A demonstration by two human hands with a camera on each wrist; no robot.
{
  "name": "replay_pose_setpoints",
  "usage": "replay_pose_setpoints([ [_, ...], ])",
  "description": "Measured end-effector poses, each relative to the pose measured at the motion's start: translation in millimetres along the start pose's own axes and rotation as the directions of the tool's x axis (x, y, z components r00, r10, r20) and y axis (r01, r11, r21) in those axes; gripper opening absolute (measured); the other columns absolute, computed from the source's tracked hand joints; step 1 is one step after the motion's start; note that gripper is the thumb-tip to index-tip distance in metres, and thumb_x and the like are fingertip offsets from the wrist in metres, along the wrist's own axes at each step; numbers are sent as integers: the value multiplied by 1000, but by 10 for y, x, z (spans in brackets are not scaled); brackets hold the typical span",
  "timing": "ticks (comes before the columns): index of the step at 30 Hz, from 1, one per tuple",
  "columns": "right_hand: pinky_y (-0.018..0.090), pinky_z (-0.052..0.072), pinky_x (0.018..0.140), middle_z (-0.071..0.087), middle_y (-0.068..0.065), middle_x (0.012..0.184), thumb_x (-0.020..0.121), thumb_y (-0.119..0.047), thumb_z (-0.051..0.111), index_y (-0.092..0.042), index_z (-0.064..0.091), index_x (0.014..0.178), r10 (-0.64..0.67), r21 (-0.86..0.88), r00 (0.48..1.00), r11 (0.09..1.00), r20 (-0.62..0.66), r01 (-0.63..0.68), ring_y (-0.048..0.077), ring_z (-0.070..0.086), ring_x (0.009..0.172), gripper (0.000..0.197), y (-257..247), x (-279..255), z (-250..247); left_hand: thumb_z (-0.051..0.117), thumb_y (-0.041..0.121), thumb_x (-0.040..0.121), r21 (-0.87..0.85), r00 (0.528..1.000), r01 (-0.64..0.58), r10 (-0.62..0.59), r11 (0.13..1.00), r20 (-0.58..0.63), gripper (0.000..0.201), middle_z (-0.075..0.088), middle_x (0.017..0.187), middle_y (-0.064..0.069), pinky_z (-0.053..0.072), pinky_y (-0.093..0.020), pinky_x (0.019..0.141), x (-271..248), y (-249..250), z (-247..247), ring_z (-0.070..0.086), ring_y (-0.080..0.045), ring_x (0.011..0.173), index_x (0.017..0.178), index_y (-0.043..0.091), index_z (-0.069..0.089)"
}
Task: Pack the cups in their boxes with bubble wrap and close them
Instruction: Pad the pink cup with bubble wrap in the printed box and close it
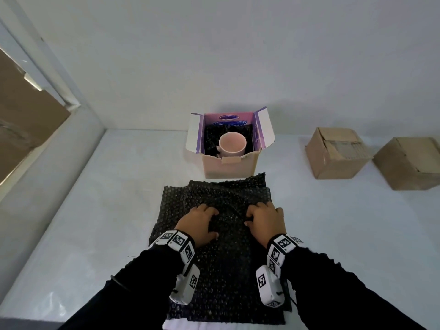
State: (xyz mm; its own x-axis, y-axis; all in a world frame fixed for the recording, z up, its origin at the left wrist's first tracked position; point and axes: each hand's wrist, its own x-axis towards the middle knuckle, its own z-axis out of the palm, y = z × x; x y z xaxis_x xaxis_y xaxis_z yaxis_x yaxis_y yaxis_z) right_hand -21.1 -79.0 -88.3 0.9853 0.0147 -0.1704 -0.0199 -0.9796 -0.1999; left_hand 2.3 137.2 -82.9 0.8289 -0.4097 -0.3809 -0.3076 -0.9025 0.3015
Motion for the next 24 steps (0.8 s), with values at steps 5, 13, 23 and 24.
replay_pose_setpoints([
  [5,34,44,70,63,4,91,92,-17,57,-18,58,101,-50,363,985,926,-166,108,24,57,82,10,30,-4,-132,57,57,81,167,937,107,-43,980,-346,60,44,127,-1,40,-40,96,-50,62,-132,40,-25,118,131,29,45],
  [13,24,40,76,59,3,96,95,-3,45,-17,58,102,43,852,999,524,-26,-1,18,53,87,20,-26,156,-770,75,59,70,-578,773,70,-411,813,-483,86,56,130,-7,44,-38,97,51,-11,-496,53,-27,119,139,19,39],
  [23,39,50,98,73,-4,108,70,-32,83,-24,66,115,-144,914,989,405,43,19,12,68,102,49,-101,197,-1014,57,62,84,-864,946,-257,-70,432,-316,44,69,114,9,45,-24,97,51,581,-840,60,-6,113,113,31,67],
  [24,41,50,98,73,-3,105,75,-28,79,-23,68,113,-133,908,990,418,40,19,13,69,100,39,-76,223,-1042,57,64,82,-859,939,-297,-36,417,-342,45,69,114,10,45,-22,95,29,607,-883,60,-5,112,112,32,66],
])
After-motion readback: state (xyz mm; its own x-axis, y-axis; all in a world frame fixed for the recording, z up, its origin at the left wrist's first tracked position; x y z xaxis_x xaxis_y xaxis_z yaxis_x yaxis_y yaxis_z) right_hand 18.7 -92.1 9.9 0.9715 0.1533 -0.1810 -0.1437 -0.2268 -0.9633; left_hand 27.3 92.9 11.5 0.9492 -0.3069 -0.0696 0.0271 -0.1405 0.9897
